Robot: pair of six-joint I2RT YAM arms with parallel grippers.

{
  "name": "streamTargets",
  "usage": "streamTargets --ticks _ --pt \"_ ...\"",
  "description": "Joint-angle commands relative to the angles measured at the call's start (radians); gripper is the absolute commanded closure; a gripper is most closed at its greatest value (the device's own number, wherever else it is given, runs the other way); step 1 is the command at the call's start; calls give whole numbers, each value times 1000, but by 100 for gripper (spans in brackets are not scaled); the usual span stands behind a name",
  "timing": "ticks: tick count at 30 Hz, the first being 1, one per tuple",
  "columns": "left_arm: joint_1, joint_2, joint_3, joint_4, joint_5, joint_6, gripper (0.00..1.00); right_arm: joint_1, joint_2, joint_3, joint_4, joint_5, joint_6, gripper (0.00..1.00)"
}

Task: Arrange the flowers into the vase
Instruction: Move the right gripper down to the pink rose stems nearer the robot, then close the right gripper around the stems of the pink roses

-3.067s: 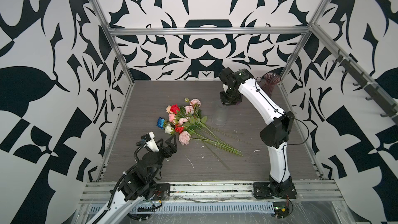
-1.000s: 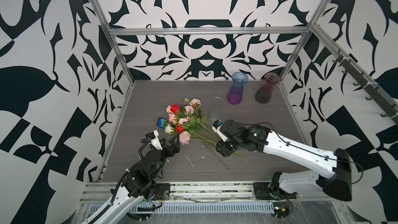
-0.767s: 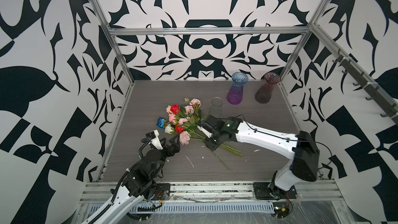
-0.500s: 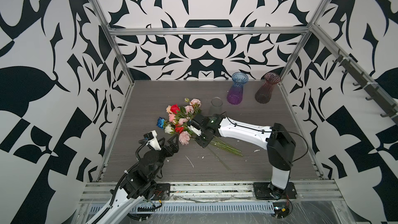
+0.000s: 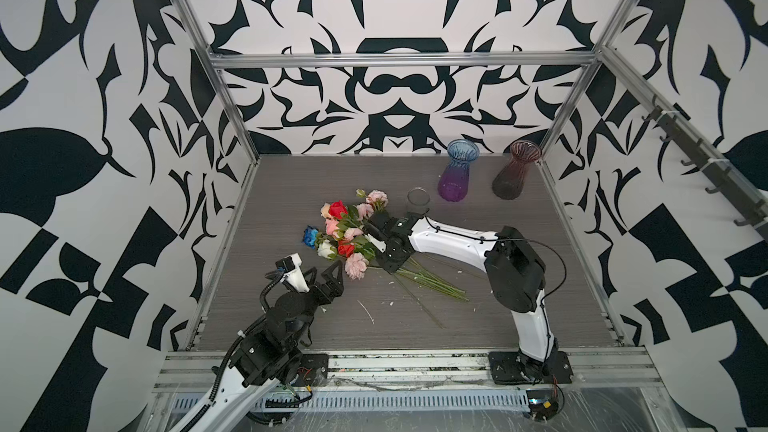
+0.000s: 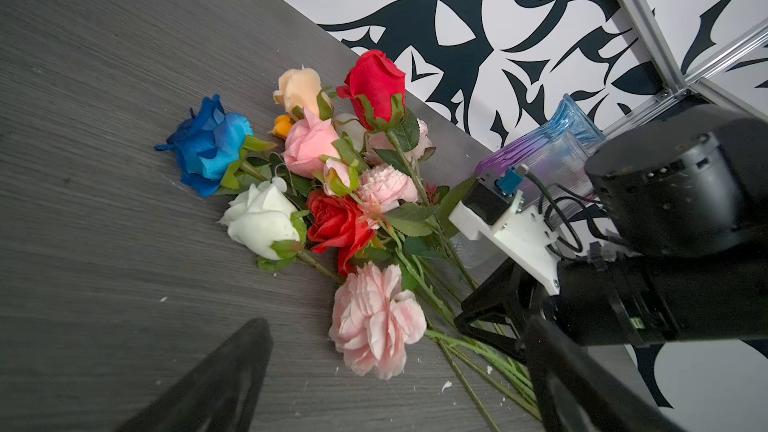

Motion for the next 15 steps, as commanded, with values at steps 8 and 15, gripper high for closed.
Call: streamTargets --ticks 8,15 --pt "4 2 14 -8 2 -6 0 7 -28 13 33 -51 -50 75" --pt "4 -8 17 -28 -2 -15 1 7 9 69 -4 -60 -67 80"
